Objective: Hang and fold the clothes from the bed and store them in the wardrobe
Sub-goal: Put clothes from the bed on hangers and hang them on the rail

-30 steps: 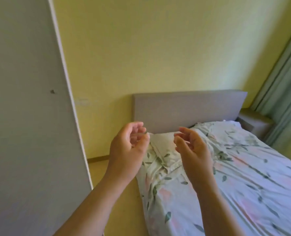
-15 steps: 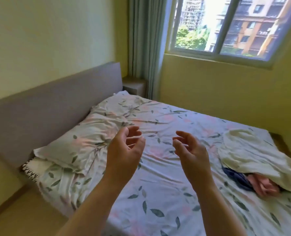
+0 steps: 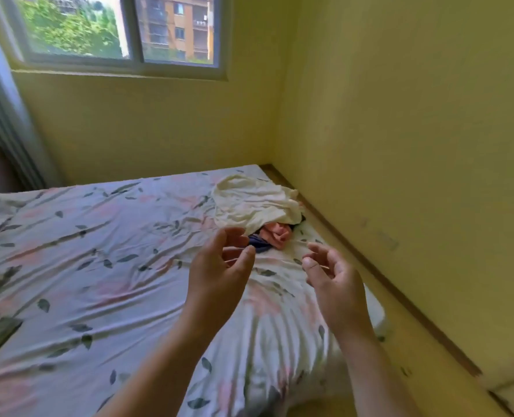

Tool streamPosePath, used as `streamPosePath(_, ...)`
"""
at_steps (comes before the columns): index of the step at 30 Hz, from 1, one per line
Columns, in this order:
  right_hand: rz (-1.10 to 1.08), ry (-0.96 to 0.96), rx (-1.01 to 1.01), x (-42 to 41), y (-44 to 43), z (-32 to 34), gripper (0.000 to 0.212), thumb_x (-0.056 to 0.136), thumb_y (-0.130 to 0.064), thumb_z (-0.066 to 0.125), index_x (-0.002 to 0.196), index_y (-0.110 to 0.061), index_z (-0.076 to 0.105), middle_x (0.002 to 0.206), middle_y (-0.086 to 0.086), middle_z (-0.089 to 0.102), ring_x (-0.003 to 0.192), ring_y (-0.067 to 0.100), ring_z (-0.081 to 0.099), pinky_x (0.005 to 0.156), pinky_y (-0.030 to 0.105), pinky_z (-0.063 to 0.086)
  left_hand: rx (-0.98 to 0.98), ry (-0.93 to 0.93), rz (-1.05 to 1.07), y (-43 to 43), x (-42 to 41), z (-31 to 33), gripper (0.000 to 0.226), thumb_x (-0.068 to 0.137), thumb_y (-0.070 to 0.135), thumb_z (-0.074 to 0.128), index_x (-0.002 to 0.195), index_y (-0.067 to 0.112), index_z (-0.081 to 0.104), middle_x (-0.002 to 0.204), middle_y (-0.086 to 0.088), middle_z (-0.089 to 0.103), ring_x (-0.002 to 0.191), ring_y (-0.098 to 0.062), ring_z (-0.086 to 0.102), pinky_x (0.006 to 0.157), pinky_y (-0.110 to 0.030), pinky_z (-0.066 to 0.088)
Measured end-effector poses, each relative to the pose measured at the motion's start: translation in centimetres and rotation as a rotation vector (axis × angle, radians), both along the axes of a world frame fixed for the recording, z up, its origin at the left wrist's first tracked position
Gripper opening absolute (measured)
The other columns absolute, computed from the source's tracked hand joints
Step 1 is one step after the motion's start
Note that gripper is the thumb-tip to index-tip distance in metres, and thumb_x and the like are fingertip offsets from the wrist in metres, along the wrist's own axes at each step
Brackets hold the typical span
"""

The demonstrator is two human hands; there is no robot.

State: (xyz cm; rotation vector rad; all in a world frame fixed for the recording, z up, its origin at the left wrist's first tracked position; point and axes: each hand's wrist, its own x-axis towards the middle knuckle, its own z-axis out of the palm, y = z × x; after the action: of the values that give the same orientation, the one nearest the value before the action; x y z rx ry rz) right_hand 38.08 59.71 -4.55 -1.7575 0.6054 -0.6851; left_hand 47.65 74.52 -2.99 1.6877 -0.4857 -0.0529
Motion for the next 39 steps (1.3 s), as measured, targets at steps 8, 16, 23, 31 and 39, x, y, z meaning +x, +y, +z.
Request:
streamPosePath(8,-0.222,-0.016,0.028,-6.1,-11.3,-0.5,0.017,0.094,-0.023,0.060,0.108,-0.033,0.063,0.096,-0.012,0.068,0.087,0.000,0.065,0.076,0.019,0.052,0.013,0.016,-0.232,-14.6,-3.4,-0.5,0.021,0.088,0.017,0.068,0.108,0.023,0.064,0.097,0.009,0.069,0.082,0.003,0.066,0.062,-0.013,0.049)
streamPosePath(16,-0.391,-0.011,0.032,-9.7,-19.6,-0.6,0.020,0.095,-0.026,0.059,0.115,-0.027,0.062,0.101,-0.011,0.067,0.090,0.000,0.064,0.075,0.018,0.052,0.017,0.081,-0.424,-25.1,-6.4,-1.7,0.022,0.089,0.016,0.066,0.104,0.031,0.060,0.098,0.012,0.067,0.083,0.008,0.063,0.057,-0.008,0.048)
streamPosePath(23,-0.506,0.023,-0.023,-7.5,-26.6,-0.5,0.022,0.095,-0.026,0.058,0.117,-0.026,0.063,0.103,-0.015,0.064,0.094,0.002,0.062,0.085,0.027,0.055,0.026,0.048,-0.495,-33.4,-3.7,-2.1,0.023,0.088,0.017,0.066,0.103,0.034,0.060,0.097,0.015,0.067,0.084,0.009,0.062,0.061,-0.006,0.047)
streamPosePath(31,-0.580,0.062,-0.064,-4.9,-34.1,0.6,0.022,0.096,-0.028,0.058,0.118,-0.026,0.063,0.109,-0.011,0.065,0.098,0.001,0.062,0.085,0.022,0.053,-0.021,0.066,-0.600,-43.0,-0.1,-0.8,0.023,0.088,0.016,0.066,0.106,0.029,0.062,0.096,0.014,0.068,0.084,0.003,0.065,0.062,-0.009,0.048)
streamPosePath(39,-0.636,0.051,-0.030,-4.0,-41.7,0.0,0.021,0.096,-0.025,0.058,0.116,-0.024,0.064,0.106,-0.011,0.064,0.098,0.010,0.063,0.089,0.034,0.055,0.008,0.060,-0.662,-50.9,0.7,-1.4,0.023,0.089,0.016,0.065,0.108,0.028,0.062,0.098,0.013,0.068,0.084,0.007,0.063,0.063,-0.006,0.047)
